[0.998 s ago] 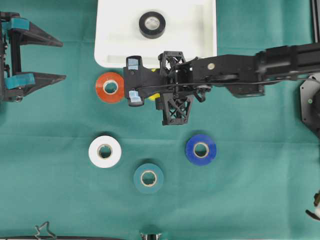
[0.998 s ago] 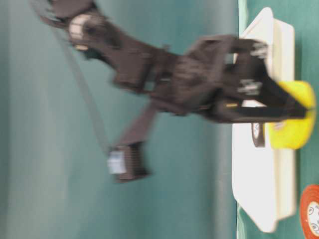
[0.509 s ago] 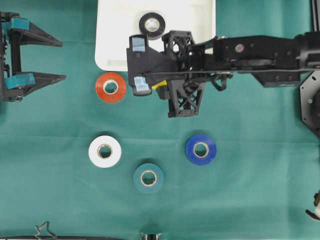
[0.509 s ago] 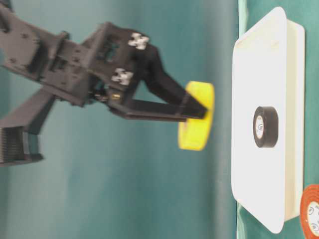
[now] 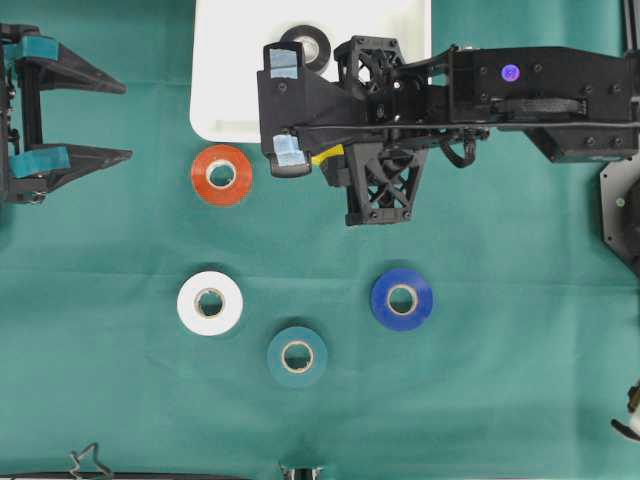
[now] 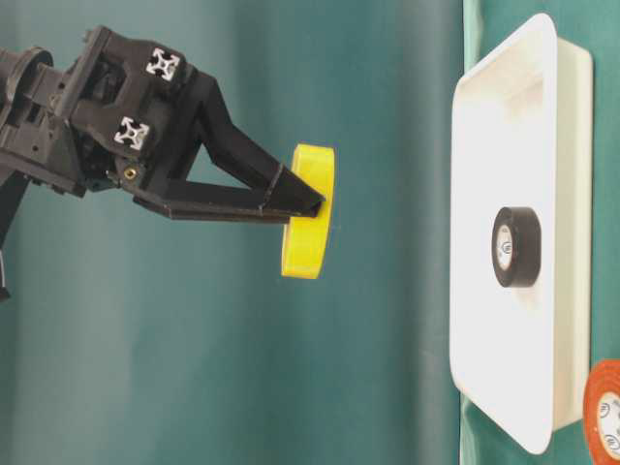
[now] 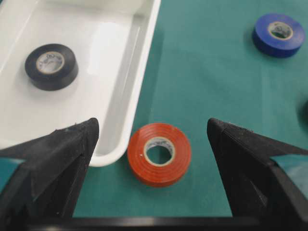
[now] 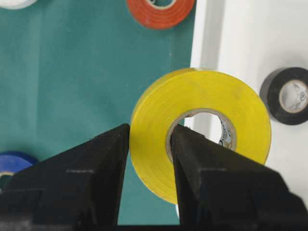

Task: Pick up the tape from a random location and place it into the white case.
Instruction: 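Lift the yellow tape roll with the right gripper toward the white tray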

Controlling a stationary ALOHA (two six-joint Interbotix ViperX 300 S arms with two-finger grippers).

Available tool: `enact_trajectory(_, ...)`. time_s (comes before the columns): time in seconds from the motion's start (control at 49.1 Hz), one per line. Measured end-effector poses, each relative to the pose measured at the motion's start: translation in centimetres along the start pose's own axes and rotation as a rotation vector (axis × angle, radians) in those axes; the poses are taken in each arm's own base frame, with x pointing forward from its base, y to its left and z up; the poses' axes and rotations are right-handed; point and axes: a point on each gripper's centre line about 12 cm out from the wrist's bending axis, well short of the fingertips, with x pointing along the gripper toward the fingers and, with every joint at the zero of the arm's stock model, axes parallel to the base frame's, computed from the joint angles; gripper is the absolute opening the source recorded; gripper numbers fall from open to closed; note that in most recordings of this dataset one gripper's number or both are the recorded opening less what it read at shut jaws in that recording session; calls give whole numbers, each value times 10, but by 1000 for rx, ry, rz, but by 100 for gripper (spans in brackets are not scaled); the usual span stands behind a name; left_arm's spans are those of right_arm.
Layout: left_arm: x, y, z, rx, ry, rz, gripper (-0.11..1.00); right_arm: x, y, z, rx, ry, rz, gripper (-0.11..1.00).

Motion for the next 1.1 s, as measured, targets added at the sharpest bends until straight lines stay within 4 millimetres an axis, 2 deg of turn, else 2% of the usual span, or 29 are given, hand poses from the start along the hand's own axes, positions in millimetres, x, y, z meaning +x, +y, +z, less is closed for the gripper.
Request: enact_trajectory(1.099,0,0,0,-12,0,0,96,0,0,0,4,3,-2,29)
